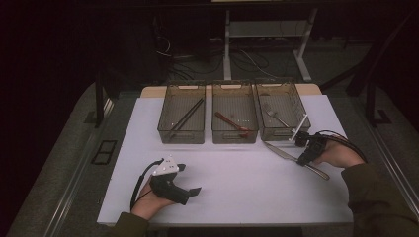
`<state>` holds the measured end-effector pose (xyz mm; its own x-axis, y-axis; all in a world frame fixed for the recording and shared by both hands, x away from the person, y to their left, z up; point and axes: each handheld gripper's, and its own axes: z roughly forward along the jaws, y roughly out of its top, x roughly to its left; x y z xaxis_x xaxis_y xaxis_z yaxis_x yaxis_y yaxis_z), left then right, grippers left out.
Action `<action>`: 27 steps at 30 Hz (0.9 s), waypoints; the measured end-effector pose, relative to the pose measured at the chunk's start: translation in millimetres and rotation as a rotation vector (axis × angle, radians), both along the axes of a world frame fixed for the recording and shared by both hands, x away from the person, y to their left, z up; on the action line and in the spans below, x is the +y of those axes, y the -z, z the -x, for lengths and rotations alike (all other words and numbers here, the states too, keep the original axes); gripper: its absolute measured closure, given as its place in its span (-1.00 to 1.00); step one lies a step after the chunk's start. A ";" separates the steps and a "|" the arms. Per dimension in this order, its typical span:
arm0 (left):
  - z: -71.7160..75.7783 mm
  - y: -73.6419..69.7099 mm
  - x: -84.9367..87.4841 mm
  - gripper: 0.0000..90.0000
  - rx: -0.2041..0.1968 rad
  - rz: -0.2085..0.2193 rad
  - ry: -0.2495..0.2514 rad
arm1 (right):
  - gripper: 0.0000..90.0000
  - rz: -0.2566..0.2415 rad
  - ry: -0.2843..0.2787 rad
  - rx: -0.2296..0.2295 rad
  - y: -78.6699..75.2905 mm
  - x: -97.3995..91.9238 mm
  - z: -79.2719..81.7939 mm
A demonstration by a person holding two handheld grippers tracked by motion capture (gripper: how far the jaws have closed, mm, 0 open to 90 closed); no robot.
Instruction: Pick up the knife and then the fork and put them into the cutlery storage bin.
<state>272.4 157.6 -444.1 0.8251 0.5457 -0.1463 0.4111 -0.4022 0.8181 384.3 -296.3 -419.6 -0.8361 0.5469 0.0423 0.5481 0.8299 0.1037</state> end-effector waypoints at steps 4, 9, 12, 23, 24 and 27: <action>0.3 -0.1 0.5 -1.00 0.000 -0.001 -0.002 | 0.76 -0.044 -0.012 0.004 -2.0 -0.8 4.2; 0.6 0.2 0.4 -1.00 0.002 0.001 -0.003 | 0.76 -0.113 -0.013 -0.025 -6.9 -5.2 12.0; 0.4 0.1 0.4 -1.00 0.003 0.002 -0.008 | 0.76 -0.163 -0.017 -0.062 -11.4 -9.2 16.6; -0.8 -0.9 1.1 -1.00 0.001 0.007 -0.016 | 0.77 -0.360 0.064 -0.169 -27.6 -20.7 32.4; -1.0 -1.0 1.3 -1.00 0.002 0.011 -0.020 | 0.77 -0.374 0.074 -0.183 -28.3 -22.3 33.4; -1.8 -1.6 2.0 -1.00 0.000 0.017 -0.025 | 0.77 -0.419 0.102 -0.213 -30.9 -27.7 34.9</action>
<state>274.2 159.6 -442.5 0.8110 0.5640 -0.1555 0.4210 -0.3781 0.8245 349.4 -324.0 -388.7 -0.7931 0.5991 0.1101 0.5547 0.6358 0.5367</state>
